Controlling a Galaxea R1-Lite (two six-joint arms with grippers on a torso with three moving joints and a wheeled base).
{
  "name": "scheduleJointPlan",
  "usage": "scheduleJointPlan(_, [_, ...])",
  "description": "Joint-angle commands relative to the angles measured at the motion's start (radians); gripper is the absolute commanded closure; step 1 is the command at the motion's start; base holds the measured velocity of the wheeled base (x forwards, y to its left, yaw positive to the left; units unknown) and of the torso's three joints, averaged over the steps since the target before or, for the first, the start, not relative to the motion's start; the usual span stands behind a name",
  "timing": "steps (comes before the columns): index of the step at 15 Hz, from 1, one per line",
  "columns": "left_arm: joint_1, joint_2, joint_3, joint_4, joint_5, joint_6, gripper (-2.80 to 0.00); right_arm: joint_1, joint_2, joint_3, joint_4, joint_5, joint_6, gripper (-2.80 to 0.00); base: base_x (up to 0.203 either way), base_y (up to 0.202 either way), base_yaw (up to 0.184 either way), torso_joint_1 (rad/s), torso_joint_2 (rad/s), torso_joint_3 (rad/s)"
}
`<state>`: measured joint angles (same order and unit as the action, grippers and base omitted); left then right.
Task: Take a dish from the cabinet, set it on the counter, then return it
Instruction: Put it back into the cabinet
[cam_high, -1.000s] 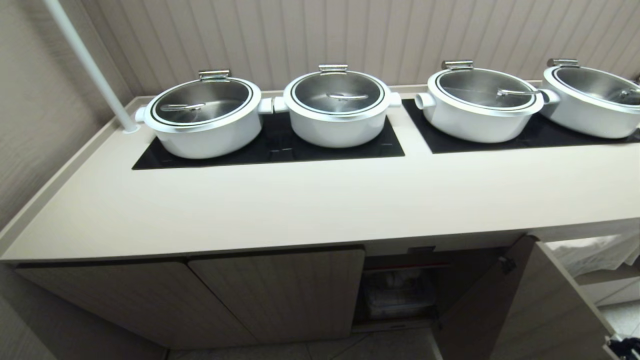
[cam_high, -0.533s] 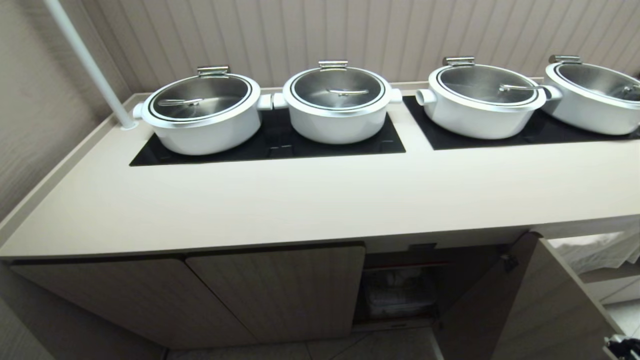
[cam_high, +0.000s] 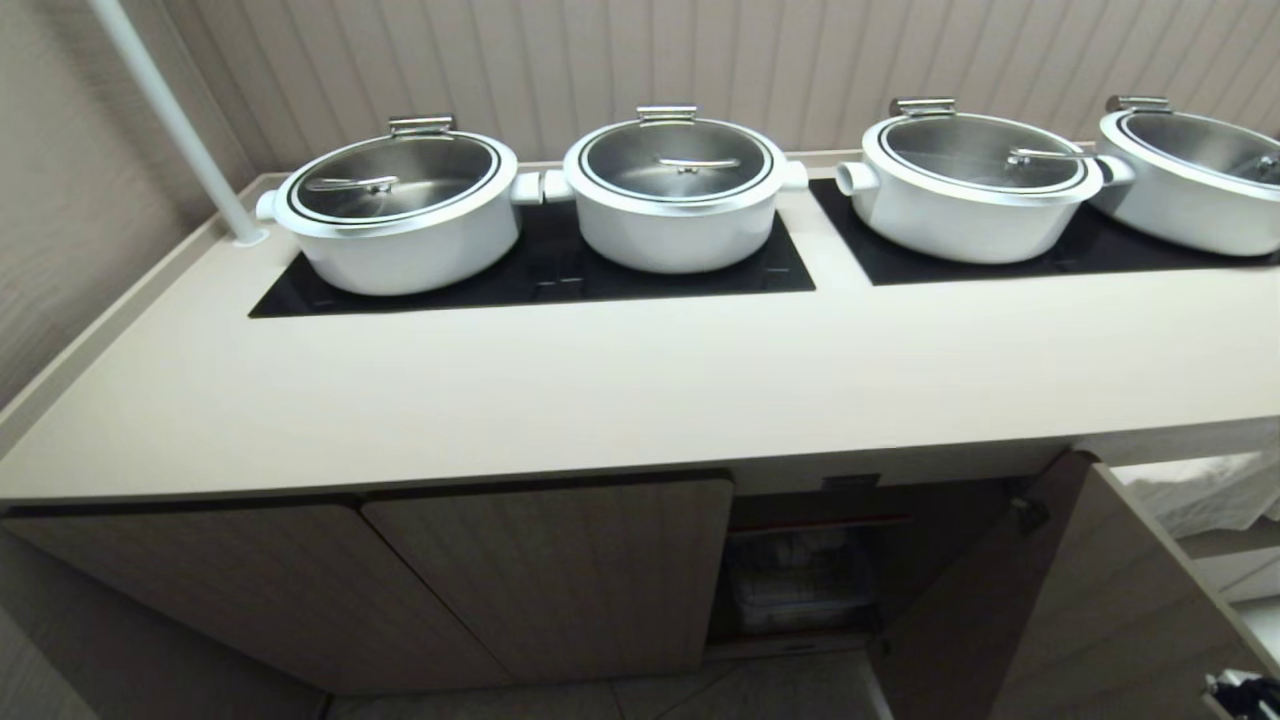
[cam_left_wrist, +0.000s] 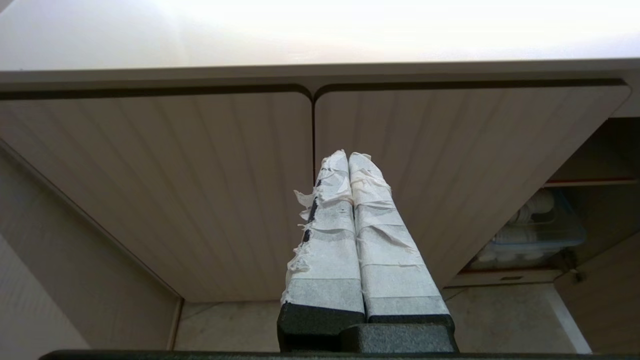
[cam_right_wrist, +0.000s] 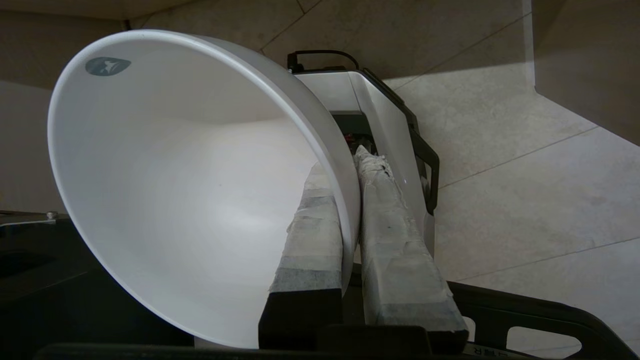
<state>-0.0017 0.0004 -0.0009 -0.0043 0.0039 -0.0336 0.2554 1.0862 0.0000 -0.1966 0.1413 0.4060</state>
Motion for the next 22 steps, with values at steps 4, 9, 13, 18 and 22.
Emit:
scheduleJointPlan(4, [0.0, 0.0, -0.001, 0.0, 0.001, 0.0, 0.0, 0.008, 0.001, 0.0, 0.0, 0.0, 0.002, 0.0, 0.0, 0.0, 0.0, -0.14, 0.31, 0.162])
scheduleJointPlan(9, [0.0, 0.0, 0.001, 0.0, 0.001, 0.0, 0.0, 0.007, 0.003, 0.0, 0.0, 0.0, 0.011, 0.0, 0.0, 0.0, 0.0, -0.143, 0.31, 0.167])
scheduleJointPlan(13, [0.0, 0.0, 0.0, 0.0, 0.001, 0.0, 0.0, 0.007, 0.009, 0.0, -0.006, -0.001, 0.014, 0.0, 0.0, 0.0, 0.0, -0.153, 0.33, 0.173])
scheduleJointPlan(18, [0.0, 0.0, 0.001, 0.0, 0.001, 0.0, 0.0, 0.005, 0.011, 0.0, -0.003, -0.003, 0.014, 0.0, 0.0, 0.0, 0.0, -0.166, 0.36, 0.193])
scheduleJointPlan(22, [0.0, 0.0, 0.001, 0.0, 0.001, 0.0, 0.0, 0.004, 0.011, 0.0, -0.003, -0.003, 0.014, 0.0, 0.0, 0.0, 0.0, -0.204, 0.45, 0.253])
